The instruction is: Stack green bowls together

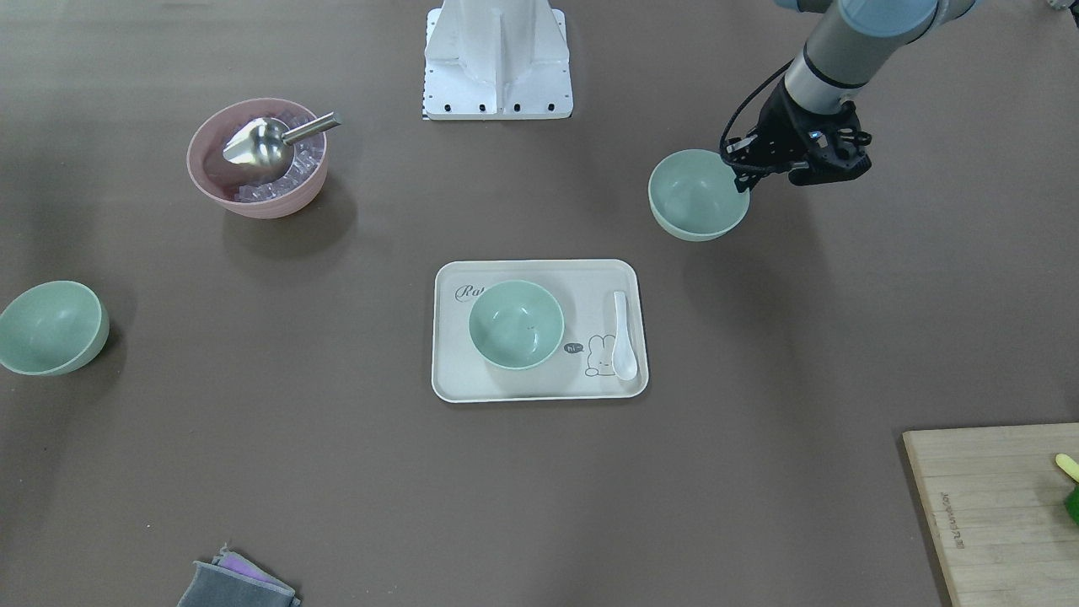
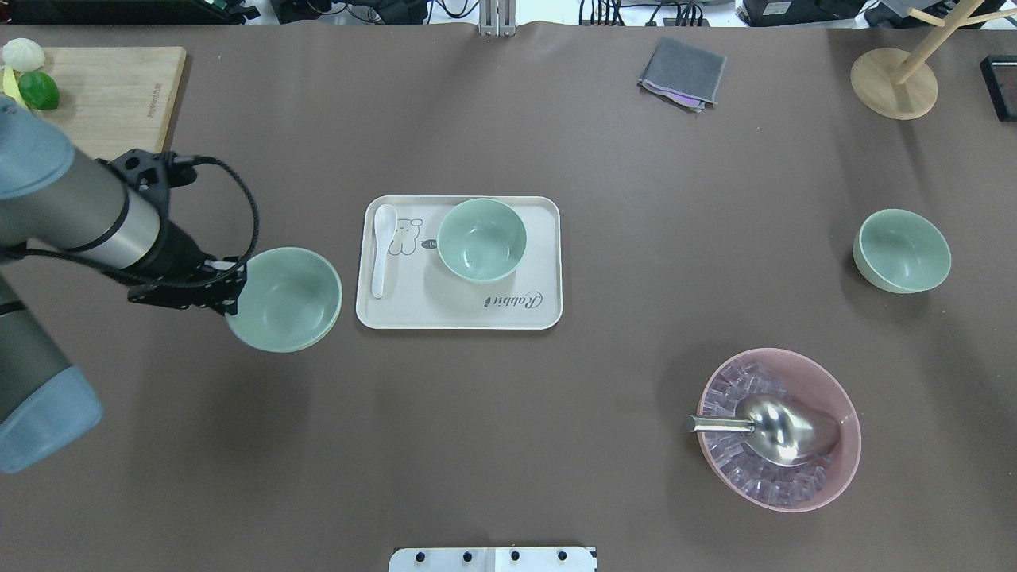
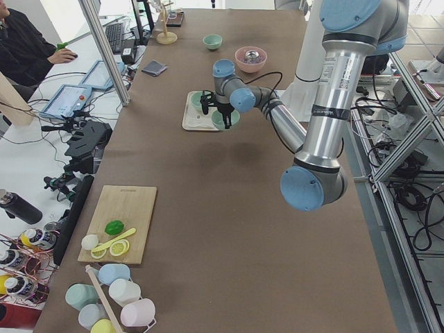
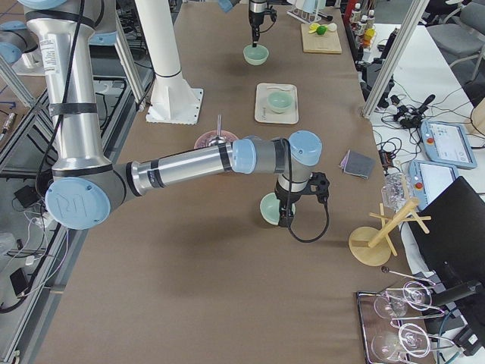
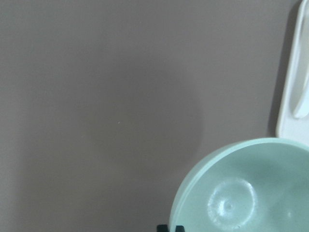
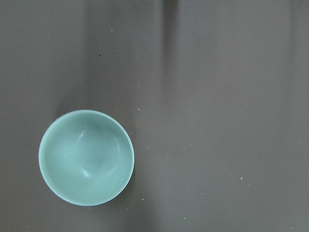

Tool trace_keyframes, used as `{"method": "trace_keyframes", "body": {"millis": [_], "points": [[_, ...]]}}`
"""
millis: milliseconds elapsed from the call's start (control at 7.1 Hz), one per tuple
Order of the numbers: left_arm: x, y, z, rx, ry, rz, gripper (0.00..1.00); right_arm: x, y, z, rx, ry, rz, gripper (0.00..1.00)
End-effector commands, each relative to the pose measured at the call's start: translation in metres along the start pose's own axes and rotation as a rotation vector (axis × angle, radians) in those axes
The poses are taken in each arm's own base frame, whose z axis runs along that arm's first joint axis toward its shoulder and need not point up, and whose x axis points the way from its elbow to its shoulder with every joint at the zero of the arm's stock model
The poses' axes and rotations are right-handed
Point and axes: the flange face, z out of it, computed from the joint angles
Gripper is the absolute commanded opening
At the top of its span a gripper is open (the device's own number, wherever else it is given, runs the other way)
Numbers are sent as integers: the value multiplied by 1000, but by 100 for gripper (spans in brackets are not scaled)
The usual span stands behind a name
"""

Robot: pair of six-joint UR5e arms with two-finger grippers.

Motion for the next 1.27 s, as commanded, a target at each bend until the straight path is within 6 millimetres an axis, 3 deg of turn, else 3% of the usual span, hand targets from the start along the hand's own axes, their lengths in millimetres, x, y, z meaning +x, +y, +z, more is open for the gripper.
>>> {"method": "trace_keyframes", "body": {"millis": [0,141,282,423,704,986,1127], "points": [[90,-19,-29,-5,-25,-44,0,-3,-38,56,2,-4,-71,99],[98,-20,-35,0,-15,-42,0,-22,-43,96,27,-6,-66,99],[110,-23,-40,3,-4,-37,0,-26,-43,127,61,-6,-61,99],[120,-30,-37,3,-9,-41,0,-45,-41,147,56,-14,-64,99],[130,-37,-34,-1,-13,-55,0,-49,-24,173,17,-7,-85,97],[130,-37,-34,1,-13,-56,0,-47,-15,179,16,-10,-108,71],[130,-37,-35,1,-12,-55,0,-46,-13,179,14,-13,-107,45]]}}
